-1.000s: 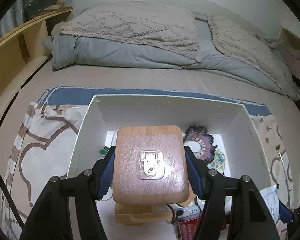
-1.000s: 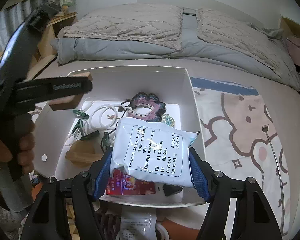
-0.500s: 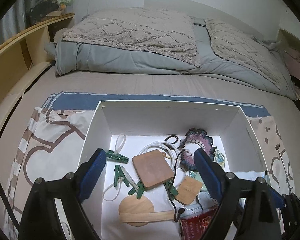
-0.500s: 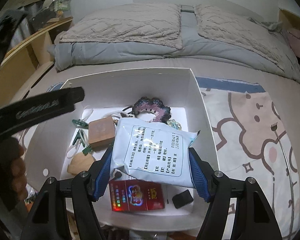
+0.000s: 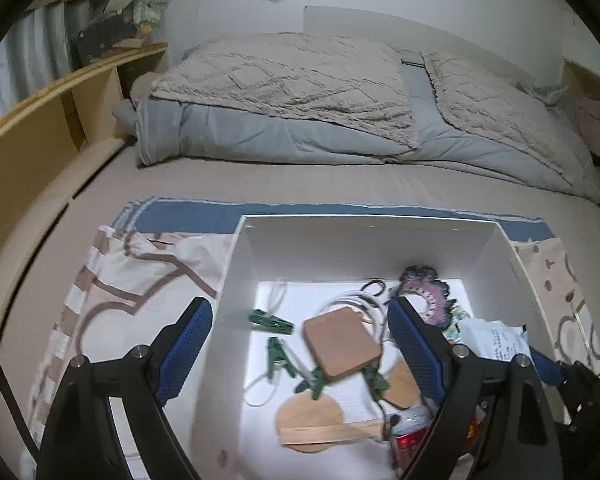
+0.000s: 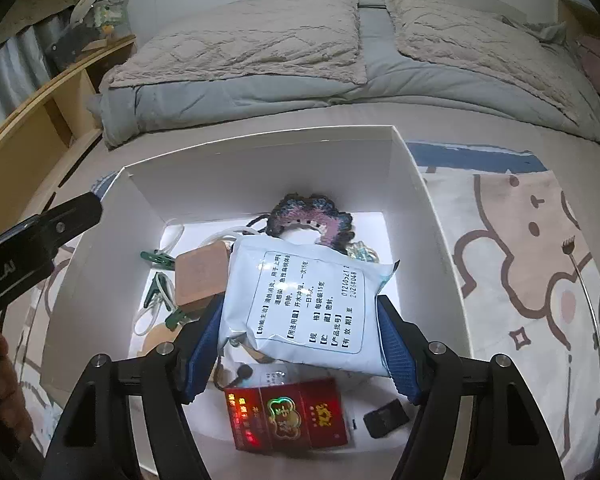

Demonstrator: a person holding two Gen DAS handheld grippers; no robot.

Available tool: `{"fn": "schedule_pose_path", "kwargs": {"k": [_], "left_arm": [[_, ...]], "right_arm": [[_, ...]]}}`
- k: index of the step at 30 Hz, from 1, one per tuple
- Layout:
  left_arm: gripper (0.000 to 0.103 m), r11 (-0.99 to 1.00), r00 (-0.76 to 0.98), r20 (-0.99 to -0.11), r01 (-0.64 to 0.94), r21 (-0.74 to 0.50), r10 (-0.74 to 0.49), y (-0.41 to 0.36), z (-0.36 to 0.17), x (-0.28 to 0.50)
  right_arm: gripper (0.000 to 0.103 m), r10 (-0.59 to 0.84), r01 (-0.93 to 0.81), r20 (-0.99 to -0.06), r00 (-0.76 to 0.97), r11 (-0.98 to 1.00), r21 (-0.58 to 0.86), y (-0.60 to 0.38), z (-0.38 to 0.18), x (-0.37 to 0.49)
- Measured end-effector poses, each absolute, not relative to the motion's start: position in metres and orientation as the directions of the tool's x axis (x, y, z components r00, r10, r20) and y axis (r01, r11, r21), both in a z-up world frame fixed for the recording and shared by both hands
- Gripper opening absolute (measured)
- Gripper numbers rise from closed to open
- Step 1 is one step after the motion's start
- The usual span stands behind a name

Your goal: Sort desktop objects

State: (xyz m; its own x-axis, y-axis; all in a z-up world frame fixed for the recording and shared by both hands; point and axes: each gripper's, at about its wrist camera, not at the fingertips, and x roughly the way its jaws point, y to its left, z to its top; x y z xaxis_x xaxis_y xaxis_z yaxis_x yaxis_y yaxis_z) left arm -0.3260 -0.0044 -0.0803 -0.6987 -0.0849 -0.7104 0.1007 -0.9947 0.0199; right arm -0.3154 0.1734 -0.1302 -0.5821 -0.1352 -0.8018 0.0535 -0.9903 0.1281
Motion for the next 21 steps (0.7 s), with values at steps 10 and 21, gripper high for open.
{"fn": "schedule_pose_path", "kwargs": {"k": [10,21], "left_arm": [[0.1,-0.997,-0.711,-0.699,0.073,0.036,-0.077,-0.008,-0.077,-0.32],[0.103,-0.998,-0.706,-0.705,0.043,0.05,-0.066,-0.002,-0.073,-0.315]], "right_arm": [[0.103,-0.096,0.026,-0.791,-0.604,-0.995,0.101,0.172,-0.125,-0.309],[0.103,-0.074,0.008,-0.78,-0.621,-0.996,0.088,0.181,-0.116,-0.301]]}}
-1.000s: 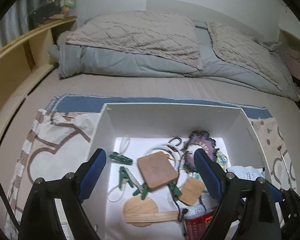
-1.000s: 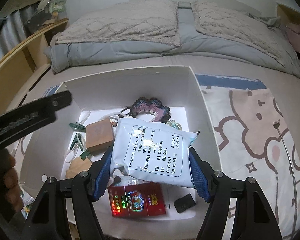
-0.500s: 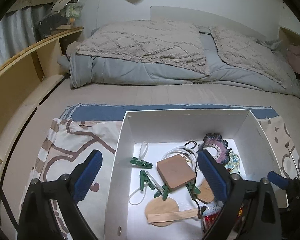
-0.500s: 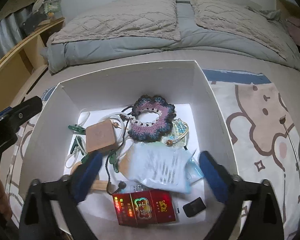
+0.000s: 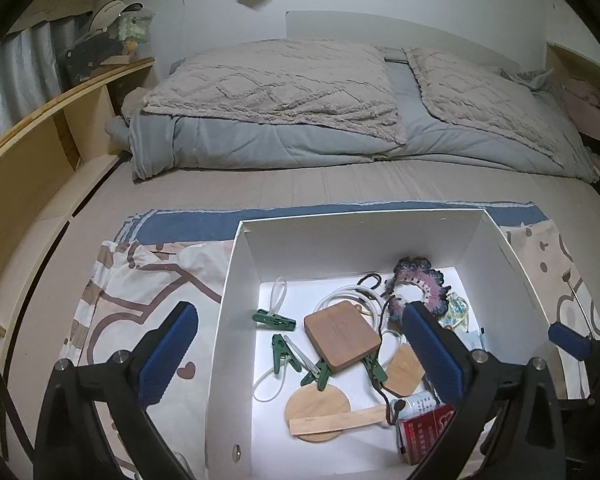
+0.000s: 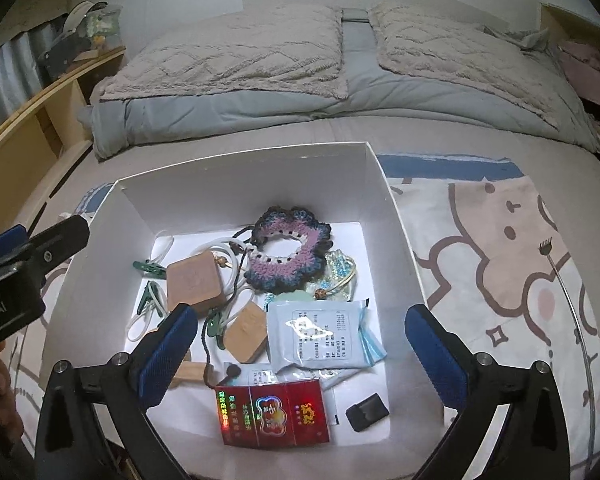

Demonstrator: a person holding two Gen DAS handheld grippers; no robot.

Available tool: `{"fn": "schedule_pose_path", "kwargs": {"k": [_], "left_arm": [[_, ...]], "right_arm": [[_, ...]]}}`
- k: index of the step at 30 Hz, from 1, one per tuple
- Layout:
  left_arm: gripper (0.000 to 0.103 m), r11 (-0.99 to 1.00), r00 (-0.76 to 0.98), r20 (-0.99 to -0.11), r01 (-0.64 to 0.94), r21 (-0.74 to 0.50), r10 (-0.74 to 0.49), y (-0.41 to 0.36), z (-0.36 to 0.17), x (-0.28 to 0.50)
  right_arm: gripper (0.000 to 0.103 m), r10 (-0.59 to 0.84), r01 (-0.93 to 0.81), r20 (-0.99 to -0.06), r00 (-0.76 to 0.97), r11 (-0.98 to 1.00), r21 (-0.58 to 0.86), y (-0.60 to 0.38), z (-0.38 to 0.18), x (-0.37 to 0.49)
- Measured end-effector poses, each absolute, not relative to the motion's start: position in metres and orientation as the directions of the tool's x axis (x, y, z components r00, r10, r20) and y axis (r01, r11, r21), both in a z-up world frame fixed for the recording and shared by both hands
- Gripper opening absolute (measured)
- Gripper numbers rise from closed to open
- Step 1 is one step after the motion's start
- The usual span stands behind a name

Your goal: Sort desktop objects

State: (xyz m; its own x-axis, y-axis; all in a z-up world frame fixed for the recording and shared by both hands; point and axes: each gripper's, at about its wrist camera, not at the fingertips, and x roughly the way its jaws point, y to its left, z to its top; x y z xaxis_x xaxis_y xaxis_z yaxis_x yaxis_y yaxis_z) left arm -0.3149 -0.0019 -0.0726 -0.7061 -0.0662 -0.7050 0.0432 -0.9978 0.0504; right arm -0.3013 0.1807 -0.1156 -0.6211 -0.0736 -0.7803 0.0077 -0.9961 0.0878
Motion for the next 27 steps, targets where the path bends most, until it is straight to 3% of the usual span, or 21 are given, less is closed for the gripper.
{"fn": "schedule_pose_path", "kwargs": {"k": [27], "left_arm": [[0.103,-0.998,-0.77,-0.635,0.033,0.056,-0.061,0.006,-0.021,-0.256]], "right_arm": [[0.103,-0.053,0.015,-0.668,-0.742,-0.998,0.063,0.188,-0.047,-0.244]]}}
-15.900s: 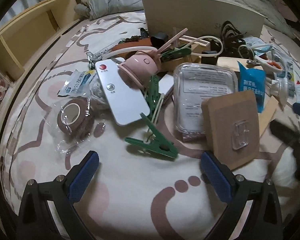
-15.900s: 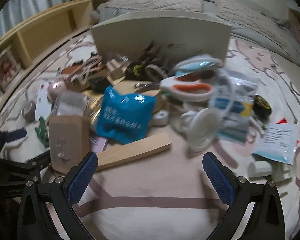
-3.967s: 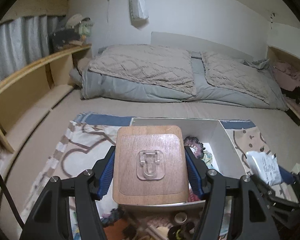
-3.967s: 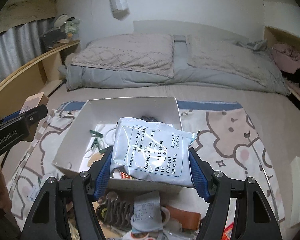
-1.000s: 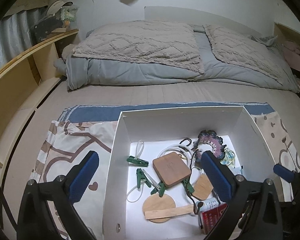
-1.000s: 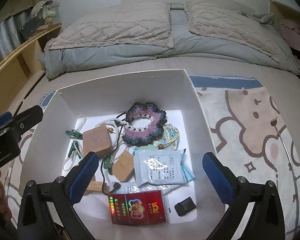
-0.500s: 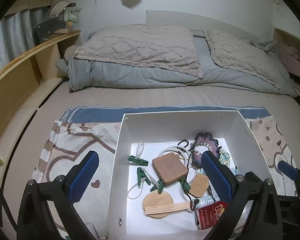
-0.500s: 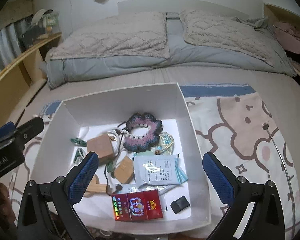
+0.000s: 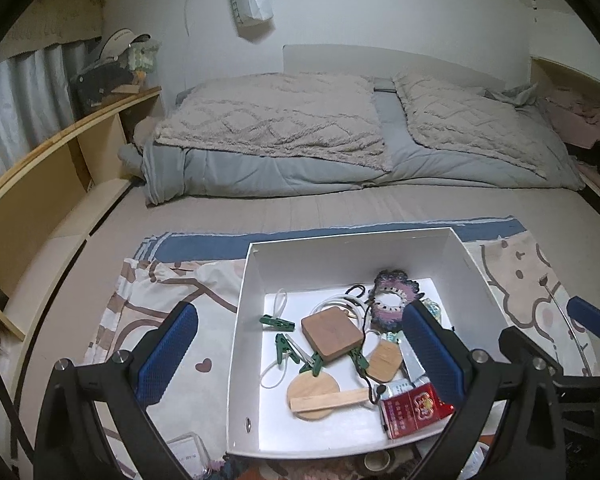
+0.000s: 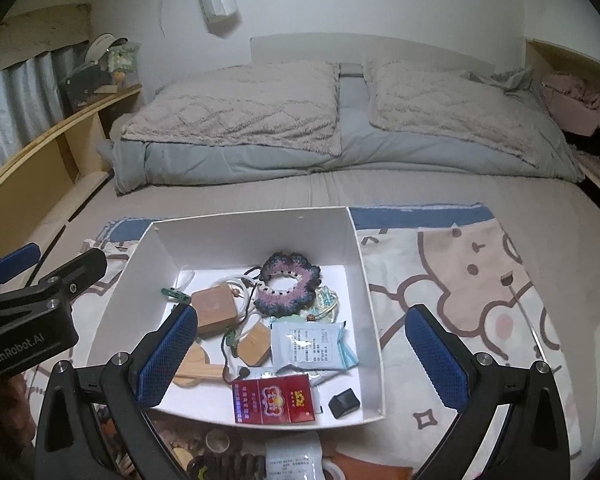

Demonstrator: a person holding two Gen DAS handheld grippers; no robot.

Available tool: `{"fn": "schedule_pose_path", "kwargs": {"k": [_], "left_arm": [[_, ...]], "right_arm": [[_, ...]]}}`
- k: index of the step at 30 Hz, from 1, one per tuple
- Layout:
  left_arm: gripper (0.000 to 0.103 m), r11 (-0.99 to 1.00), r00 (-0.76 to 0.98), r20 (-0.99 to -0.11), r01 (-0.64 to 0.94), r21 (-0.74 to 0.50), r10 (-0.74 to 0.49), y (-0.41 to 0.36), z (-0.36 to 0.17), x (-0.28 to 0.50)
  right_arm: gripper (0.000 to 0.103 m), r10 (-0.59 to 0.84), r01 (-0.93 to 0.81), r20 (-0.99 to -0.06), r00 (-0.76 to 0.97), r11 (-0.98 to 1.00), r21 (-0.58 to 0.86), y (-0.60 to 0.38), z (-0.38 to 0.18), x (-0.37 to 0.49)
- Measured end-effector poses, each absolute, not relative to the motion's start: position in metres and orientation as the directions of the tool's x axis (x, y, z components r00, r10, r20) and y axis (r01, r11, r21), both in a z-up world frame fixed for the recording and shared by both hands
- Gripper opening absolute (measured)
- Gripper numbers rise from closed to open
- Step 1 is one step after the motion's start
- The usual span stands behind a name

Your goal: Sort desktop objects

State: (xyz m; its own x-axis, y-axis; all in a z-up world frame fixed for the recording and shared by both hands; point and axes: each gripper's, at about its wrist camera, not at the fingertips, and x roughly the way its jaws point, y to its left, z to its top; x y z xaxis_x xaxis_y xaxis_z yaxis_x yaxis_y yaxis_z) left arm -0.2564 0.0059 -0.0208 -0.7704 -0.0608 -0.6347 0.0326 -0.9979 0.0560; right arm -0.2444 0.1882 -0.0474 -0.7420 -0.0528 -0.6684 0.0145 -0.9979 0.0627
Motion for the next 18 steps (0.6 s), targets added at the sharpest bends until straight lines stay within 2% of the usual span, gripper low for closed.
{"fn": "schedule_pose_path", "kwargs": {"k": [18], "left_arm": [[0.103,-0.997,-0.818,-0.572,0.026,0.079,-0.067,0.012,0.03,-0.183]], "right_arm": [[0.103,-0.088,0.052,-0.621,-0.779,-0.996,0.075,0.205,-0.011,-0.193]]}}
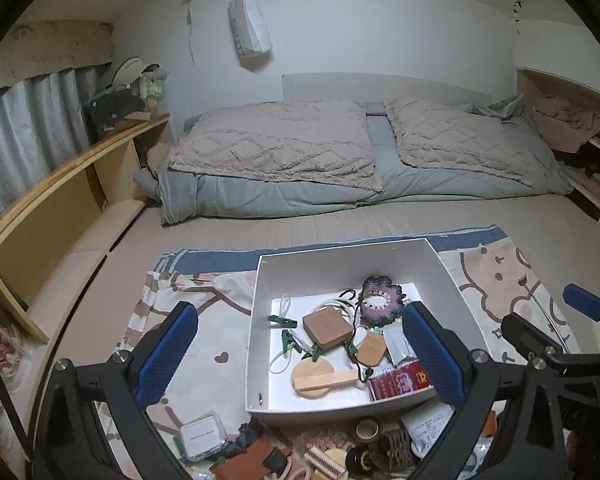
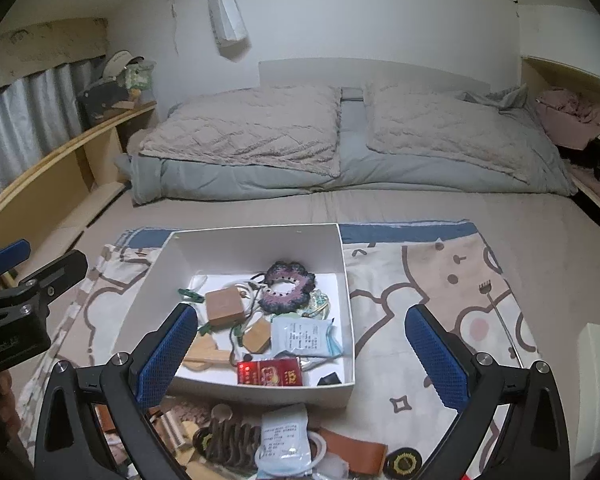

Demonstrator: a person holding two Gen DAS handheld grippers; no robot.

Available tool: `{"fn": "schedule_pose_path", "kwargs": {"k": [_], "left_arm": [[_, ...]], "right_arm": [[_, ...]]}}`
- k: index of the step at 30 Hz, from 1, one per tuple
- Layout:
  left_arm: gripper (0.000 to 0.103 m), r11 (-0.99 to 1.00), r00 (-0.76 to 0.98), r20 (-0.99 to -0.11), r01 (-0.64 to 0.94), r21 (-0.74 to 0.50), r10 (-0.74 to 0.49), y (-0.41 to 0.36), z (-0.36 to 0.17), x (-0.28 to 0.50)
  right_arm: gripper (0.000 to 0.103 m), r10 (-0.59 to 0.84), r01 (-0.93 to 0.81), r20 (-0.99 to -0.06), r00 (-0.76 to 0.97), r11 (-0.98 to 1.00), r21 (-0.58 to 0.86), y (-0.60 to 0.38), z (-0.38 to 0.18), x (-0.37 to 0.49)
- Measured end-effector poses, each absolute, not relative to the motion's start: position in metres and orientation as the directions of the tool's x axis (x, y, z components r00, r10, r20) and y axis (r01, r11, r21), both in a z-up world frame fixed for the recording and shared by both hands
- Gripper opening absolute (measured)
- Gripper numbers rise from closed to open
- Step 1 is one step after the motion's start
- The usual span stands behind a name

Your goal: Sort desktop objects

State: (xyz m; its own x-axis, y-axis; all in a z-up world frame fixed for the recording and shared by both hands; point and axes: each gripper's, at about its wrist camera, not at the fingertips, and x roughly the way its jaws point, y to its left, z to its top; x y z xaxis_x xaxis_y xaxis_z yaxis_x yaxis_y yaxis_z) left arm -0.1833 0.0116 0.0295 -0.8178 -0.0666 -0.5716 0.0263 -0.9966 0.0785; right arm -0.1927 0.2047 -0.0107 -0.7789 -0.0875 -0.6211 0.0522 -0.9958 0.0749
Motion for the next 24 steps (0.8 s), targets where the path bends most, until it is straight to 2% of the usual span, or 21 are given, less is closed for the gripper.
{"fn": "schedule_pose_path", "kwargs": {"k": [16,24], "left_arm": [[0.103,-0.994,-0.853,-0.517,0.017,0.105,-0.069,0.003,0.047,-0.113],[0.103,-0.997,-0.868,-0.495,0.006,0.08,-0.045,0.0,0.049,-0.078]], "right_arm": [[0.103,-0.122,0.083,-0.562,-0.818,-0.992,0.095,0.211,0.021,-0.126],[0.103,-0.141,0.106,-0.535,-0.833,-0.99,0.095,0.203,0.025,-0.095]]}}
